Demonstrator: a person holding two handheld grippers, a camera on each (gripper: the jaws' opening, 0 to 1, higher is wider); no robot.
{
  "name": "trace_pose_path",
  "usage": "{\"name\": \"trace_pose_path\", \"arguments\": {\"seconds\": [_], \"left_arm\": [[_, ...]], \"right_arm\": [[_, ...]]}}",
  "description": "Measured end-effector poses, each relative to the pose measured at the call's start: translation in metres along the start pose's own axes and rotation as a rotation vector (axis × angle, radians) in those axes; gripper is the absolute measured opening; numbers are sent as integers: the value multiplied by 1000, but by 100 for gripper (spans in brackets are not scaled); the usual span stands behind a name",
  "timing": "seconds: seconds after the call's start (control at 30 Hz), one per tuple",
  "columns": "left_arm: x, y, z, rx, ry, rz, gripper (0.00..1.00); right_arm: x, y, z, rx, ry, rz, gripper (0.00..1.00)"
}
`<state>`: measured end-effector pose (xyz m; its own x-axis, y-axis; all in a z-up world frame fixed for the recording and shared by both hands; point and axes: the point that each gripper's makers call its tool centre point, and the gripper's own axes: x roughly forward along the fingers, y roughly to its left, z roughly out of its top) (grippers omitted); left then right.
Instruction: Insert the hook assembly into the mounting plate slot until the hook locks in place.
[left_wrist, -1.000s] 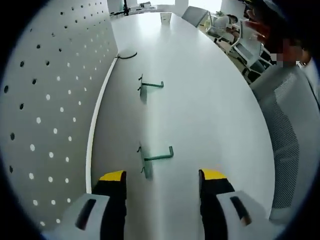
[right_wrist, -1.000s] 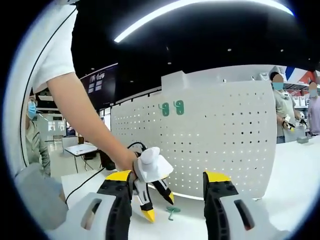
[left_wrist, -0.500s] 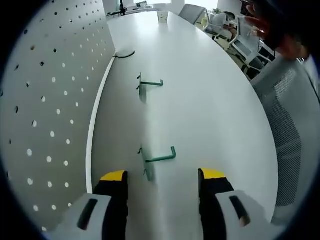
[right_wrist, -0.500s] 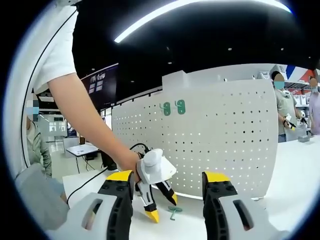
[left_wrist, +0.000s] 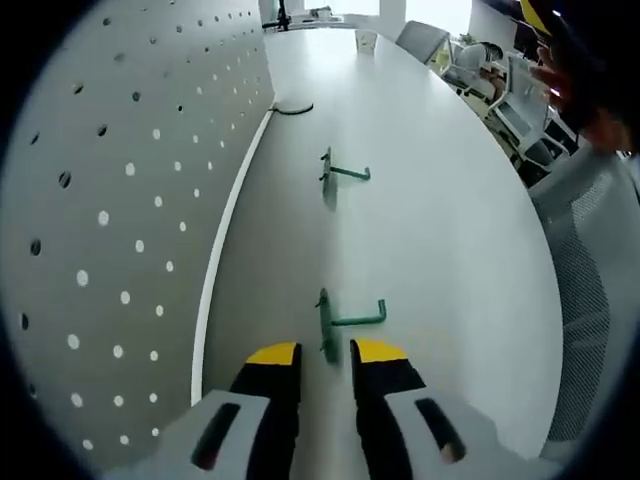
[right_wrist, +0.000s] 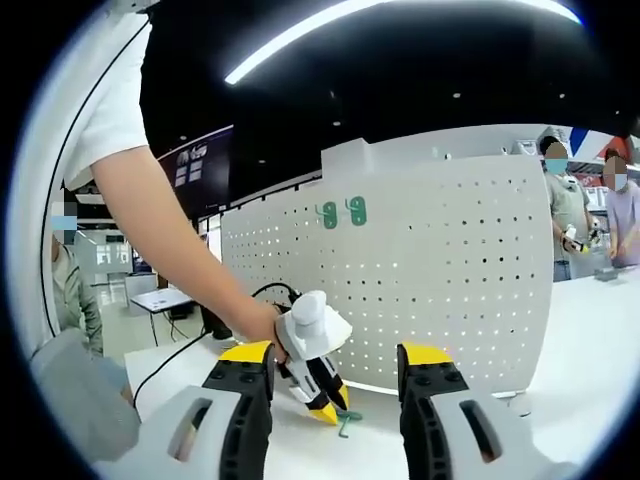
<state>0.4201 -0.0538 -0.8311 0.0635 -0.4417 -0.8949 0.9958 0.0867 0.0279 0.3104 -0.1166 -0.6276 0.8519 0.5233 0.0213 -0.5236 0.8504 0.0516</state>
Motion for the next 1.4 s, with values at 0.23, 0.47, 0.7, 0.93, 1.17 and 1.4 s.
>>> {"name": "trace_pose_path", "arguments": {"seconds": [0.23,0.47,0.7,0.93,1.17,1.4], "left_arm": [[0,1,2,2,-14,10,17],[0,0,3,11,-17,27,9],[0,3,3,29,-15,43,4],[0,3,3,39,-21,44,4],[0,2,2,22,-55,39,3],[-9,-3,5,15,-121,41,3]], "right_arm": [[-1,-2,0,-5,3,-8,45],[-2,-4,1,-12,5,-18,43],[-2,-6,0,-11,9,-27,42],[-2,-5,-1,-28,16,-27,42],[-2,-5,-2,-24,18,-27,42],[-2,-5,-2,-17,15,-28,42]]}}
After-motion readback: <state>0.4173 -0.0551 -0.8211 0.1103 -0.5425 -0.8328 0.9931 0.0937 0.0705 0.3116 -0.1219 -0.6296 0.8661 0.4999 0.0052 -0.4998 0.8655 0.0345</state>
